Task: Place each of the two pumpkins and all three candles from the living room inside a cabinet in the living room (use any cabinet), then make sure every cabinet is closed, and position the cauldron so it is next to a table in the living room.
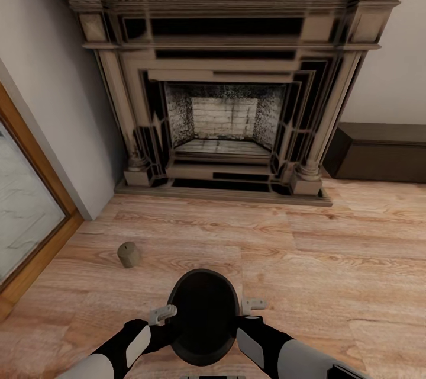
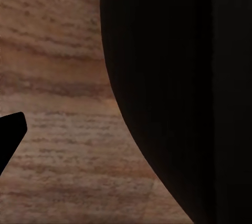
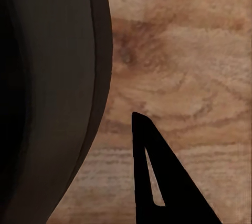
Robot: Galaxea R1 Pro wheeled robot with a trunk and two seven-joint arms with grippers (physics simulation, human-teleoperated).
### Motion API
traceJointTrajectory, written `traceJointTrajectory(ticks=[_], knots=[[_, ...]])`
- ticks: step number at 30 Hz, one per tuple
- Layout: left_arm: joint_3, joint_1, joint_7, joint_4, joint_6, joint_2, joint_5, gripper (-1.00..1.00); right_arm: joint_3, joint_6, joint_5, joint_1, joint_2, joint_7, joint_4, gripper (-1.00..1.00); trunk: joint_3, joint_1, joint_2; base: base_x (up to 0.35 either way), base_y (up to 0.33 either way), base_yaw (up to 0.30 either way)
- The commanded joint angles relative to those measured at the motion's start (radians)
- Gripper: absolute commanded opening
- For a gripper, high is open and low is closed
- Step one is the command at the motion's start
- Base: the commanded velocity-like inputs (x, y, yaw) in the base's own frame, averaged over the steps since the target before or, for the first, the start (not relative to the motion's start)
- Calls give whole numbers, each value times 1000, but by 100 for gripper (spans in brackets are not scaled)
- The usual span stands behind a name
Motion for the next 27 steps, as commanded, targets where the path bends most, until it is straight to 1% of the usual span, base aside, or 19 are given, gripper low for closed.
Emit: traceJointTrajectory(ticks=[1,19,21,27], knots=[[-5,0,1,-1,4,1,-5,100,6,5,1,-1,0,-8,0,-100,-1,0,0,0,0,0],[-5,0,1,-1,4,1,-5,100,6,3,1,-1,0,-5,-3,-100,-1,0,0,0,0,0],[-5,0,1,-1,4,1,-5,100,6,2,1,0,0,6,-8,-100,-1,0,0,0,0,0],[-5,0,0,-1,4,1,-5,100,6,5,-4,0,0,75,-12,-100,-1,0,0,0,0,0]])
